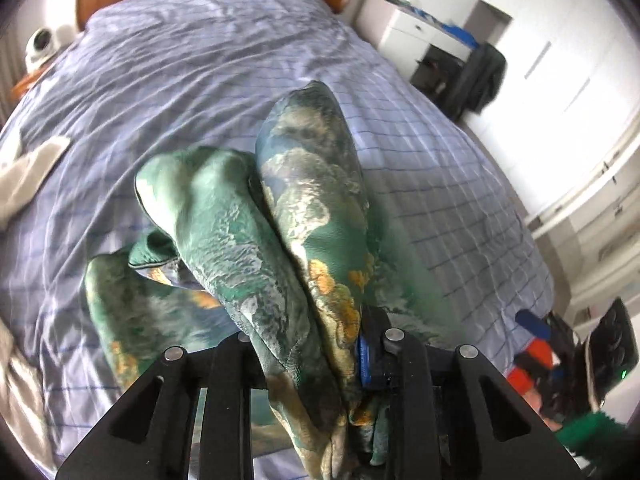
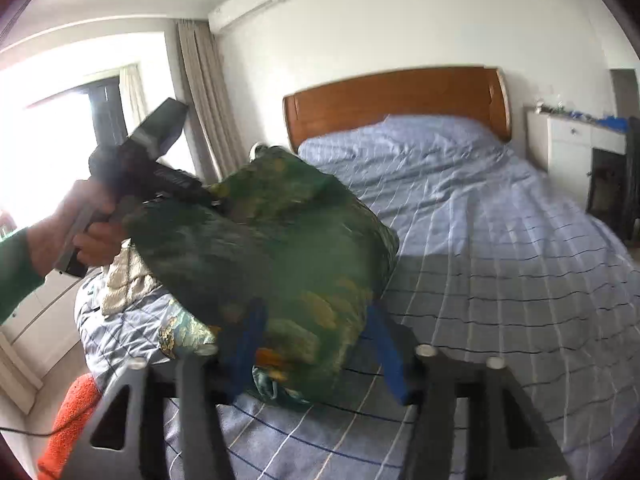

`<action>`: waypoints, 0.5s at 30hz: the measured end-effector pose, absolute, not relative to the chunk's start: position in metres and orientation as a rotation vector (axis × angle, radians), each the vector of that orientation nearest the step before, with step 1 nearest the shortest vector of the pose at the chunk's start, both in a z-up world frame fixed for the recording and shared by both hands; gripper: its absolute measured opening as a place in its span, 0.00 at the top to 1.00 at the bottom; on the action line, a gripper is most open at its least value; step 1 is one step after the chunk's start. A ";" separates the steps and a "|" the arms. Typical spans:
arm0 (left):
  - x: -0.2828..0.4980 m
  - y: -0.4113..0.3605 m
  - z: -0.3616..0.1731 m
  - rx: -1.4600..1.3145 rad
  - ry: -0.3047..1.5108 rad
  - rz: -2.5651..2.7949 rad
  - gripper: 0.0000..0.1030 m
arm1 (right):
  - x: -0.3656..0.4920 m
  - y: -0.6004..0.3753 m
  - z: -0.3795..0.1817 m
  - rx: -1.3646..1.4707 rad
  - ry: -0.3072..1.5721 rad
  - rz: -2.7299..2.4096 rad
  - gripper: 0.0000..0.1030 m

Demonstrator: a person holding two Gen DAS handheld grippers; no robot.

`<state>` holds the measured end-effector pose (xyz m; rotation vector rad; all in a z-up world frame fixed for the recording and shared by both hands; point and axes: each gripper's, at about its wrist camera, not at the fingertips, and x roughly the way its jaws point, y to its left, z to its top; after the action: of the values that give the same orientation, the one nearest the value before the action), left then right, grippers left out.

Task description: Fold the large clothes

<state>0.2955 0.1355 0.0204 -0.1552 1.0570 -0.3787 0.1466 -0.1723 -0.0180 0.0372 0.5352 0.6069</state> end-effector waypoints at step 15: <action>0.277 0.233 -0.038 -0.385 1.042 -0.306 0.73 | 0.194 -0.071 -0.043 -0.090 0.717 0.752 0.67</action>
<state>0.2773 0.2331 -0.0376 -0.3853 1.0416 -0.3060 0.1938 -0.0714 -0.0428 -0.0903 0.7166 0.7516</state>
